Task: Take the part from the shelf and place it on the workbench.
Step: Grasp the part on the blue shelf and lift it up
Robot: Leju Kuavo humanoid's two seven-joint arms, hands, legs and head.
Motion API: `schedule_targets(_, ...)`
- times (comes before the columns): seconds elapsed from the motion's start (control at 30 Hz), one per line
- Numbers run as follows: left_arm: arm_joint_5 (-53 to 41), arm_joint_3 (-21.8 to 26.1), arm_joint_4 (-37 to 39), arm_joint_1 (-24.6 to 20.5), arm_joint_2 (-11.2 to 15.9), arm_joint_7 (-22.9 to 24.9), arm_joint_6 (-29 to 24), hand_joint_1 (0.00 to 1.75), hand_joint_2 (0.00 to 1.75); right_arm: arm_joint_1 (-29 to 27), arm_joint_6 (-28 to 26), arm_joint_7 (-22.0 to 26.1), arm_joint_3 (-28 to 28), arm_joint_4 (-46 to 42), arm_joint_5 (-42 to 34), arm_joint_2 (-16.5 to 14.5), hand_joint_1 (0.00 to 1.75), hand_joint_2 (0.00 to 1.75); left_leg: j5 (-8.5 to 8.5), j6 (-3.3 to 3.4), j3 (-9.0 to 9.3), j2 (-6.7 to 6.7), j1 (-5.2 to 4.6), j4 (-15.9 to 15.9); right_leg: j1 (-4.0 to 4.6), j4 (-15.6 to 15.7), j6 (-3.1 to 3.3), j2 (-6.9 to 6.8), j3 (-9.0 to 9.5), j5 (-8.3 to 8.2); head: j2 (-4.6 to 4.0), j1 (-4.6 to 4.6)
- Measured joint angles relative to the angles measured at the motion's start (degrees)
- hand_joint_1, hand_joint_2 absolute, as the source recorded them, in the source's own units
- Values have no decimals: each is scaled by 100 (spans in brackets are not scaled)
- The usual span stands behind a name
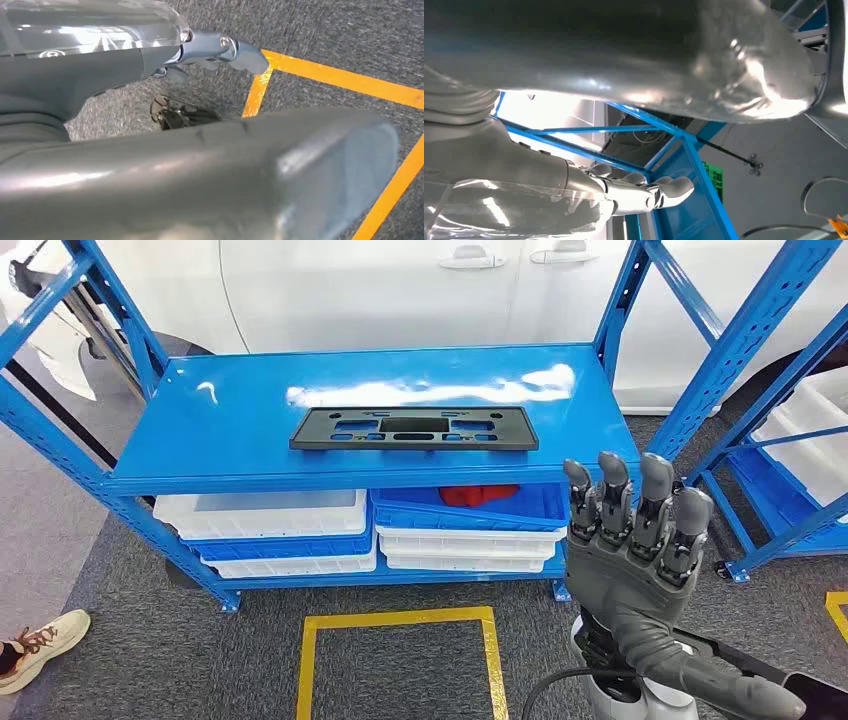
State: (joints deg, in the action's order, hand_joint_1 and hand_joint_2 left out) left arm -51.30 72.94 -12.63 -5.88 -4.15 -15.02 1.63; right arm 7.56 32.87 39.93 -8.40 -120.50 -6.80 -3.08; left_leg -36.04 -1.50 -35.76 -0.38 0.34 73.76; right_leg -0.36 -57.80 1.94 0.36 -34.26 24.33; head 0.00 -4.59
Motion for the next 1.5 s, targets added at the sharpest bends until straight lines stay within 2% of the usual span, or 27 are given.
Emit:
schedule_targets(0.03, 1, 1, 0, 2, 0, 0, 0, 0, 0, 0, -3, 0, -3, 0, -1, 0, 0, 0, -32, -12, -64, 0, 11, 21, -2, -1, -4, 4, 23, 21, 0, 0)
schedule_targets(0.1, 3, 2, 0, 5, 0, 0, 6, 0, 0, 0, -40, 0, -18, 2, -3, 1, 0, 0, 75, -35, -142, 1, 36, -143, -9, -2, -22, 11, 111, 91, 0, 0)
schedule_targets(0.13, 2, 3, 0, 6, 1, -1, 13, 0, 0, 0, -76, 0, -29, 4, -1, 1, 0, 0, 297, -47, -111, 2, 49, -421, -16, -3, -39, 12, 180, 141, 0, 0)
schedule_targets(0.2, -7, 3, 1, 7, 1, -2, 29, 0, 0, -1, -153, 0, -48, 7, 8, 2, 0, 0, 902, -49, 51, 4, 56, -1152, -26, -4, -88, 7, 309, 241, 0, 1)
schedule_targets(0.27, -17, 2, 2, 5, 1, -4, 42, 0, 0, -2, -201, 0, -53, 14, 16, 5, 0, 0, 1164, 28, 120, 8, 27, -1531, -25, -11, -153, 4, 347, 305, 0, 2)
schedule_targets(0.37, -20, 2, 3, 19, -3, -15, 49, 0, 0, -19, -221, -2, -51, 28, 21, 14, 0, 0, 1174, 181, 138, 5, 15, -1561, -19, -12, -263, 4, 357, 379, 0, 2)
schedule_targets(0.43, -20, 2, 4, 18, -8, -27, 54, 0, 0, -27, -220, -1, -47, 40, 16, 23, 0, 0, 1155, 251, 195, 5, 33, -1598, -23, -260, -315, -3, 271, 527, 0, 2)
schedule_targets(0.47, -20, 2, 4, 13, -11, -32, 57, 0, 0, -33, -219, 0, -45, 50, 13, 29, 0, 0, 1139, 283, 223, 7, 29, -1608, -32, -556, -328, -6, 120, 655, 0, 2)
schedule_targets(0.53, -21, 2, 4, 4, -11, -40, 63, 0, 0, -53, -220, 0, -35, 96, 11, 49, 0, 0, 1085, 334, 267, 8, 5, -1607, -35, -1340, -337, -7, -361, 913, 0, 2)
schedule_targets(0.57, -25, 2, 4, 4, -11, -43, 70, 0, 0, -64, -226, 0, -30, 127, 11, 58, 0, 0, 1052, 348, 300, 6, -9, -1606, -36, -1609, -336, -7, -565, 935, 0, 2)
schedule_targets(0.6, -31, 2, 4, 6, -11, -44, 79, 0, 0, -71, -239, 0, -25, 159, 11, 66, 0, 0, 1013, 355, 344, 3, -22, -1606, -35, -1679, -327, -7, -678, 839, 0, 2)
schedule_targets(0.63, -41, 1, 4, 8, -12, -44, 88, 0, 0, -75, -258, 0, -20, 185, 11, 69, 0, 0, 973, 359, 396, -1, -33, -1605, -32, -1554, -310, -7, -685, 649, 0, 2)
schedule_targets(0.7, -61, 0, 5, 9, -21, -44, 105, 0, 0, -78, -291, 0, -7, 219, 12, 70, 0, 0, 880, 351, 513, -7, -52, -1607, -8, -851, -238, -10, -447, 149, 0, 3)
schedule_targets(0.73, -67, 0, 7, 5, -30, -44, 112, 0, 0, -77, -298, -1, 3, 232, 12, 71, 0, 0, 828, 331, 551, -11, -68, -1601, 12, -506, -203, -16, -315, 11, 0, 3)
schedule_targets(0.77, -68, 0, 8, -2, -37, -44, 115, 0, 0, -77, -299, -1, 12, 244, 11, 72, 0, 0, 782, 305, 578, -10, -76, -1601, 33, -250, -175, -21, -213, -62, 0, 4)
schedule_targets(0.8, -68, 0, 10, -8, -43, -44, 117, 0, 0, -77, -298, -1, 19, 255, 9, 73, 0, 0, 743, 271, 592, -7, -78, -1607, 53, -123, -152, -21, -159, -48, 0, 4)
schedule_targets(0.9, -68, -1, 11, -34, -35, -46, 117, 0, 0, -80, -297, 0, 32, 267, 4, 76, 0, 0, 646, 172, 634, 15, -69, -1563, 21, -36, -106, -2, -66, 22, 0, 2)
schedule_targets(0.97, -68, -2, 11, -46, -30, -49, 119, 0, 0, -79, -296, 0, 38, 273, -1, 79, 0, 0, 461, 107, 444, 21, -51, -1127, -17, 18, -65, -18, 49, 71, 0, 1)
schedule_targets(1.03, -66, -2, 11, -38, -33, -48, 120, 0, 0, -78, -294, -1, 42, 296, -8, 81, 0, 0, 219, 43, -27, 21, -9, -352, -18, 27, -44, -31, 144, 152, 0, 1)
schedule_targets(1.07, -65, -2, 11, -28, -32, -45, 120, 0, 0, -81, -293, -1, 45, 314, -11, 82, 0, 0, 181, 18, -253, 22, 14, -50, -21, 27, -48, -29, 193, 197, 0, 1)
schedule_targets(1.1, -64, -2, 11, -19, -31, -43, 117, 0, 0, -83, -292, -1, 51, 333, -15, 83, 0, 0, 263, -2, -394, 22, 32, 57, -27, 27, -57, -23, 252, 247, 0, 1)
schedule_targets(1.13, -64, -2, 11, -13, -30, -39, 114, 0, 0, -84, -291, 0, 58, 352, -20, 85, 0, 0, 460, -17, -429, 22, 47, -56, -36, 27, -72, -16, 324, 301, 0, 1)
schedule_targets(1.2, -67, -2, 11, -8, -26, -33, 110, 0, 0, -85, -290, 0, 73, 390, -27, 87, 0, 0, 1031, -27, -240, 24, 69, -779, -60, 27, -121, -9, 488, 429, 0, 1)
schedule_targets(1.23, -68, -2, 11, -7, -25, -27, 108, 0, 0, -83, -289, 0, 80, 414, -27, 88, 0, 0, 1202, -12, -105, 23, 62, -1135, -60, 22, -158, -4, 549, 490, 0, 2)
schedule_targets(1.27, -69, -2, 11, -10, -24, -21, 108, 0, 0, -82, -289, 0, 86, 435, -25, 89, 0, 0, 1280, 15, -6, 20, 53, -1378, -56, 19, -193, 0, 587, 538, 0, 2)
schedule_targets(1.3, -70, -2, 11, -12, -24, -16, 108, 0, 0, -82, -290, 0, 91, 451, -23, 89, 0, 0, 1265, 43, 43, 17, 41, -1477, -48, 16, -220, 4, 599, 567, 0, 2)
schedule_targets(1.5, -72, -2, 11, -19, -24, -5, 108, 0, 0, -85, -323, -1, 95, 493, 34, 90, 0, 0, 1196, 119, 69, 12, 27, -1504, -39, 40, -272, 5, 637, 574, 0, 2)
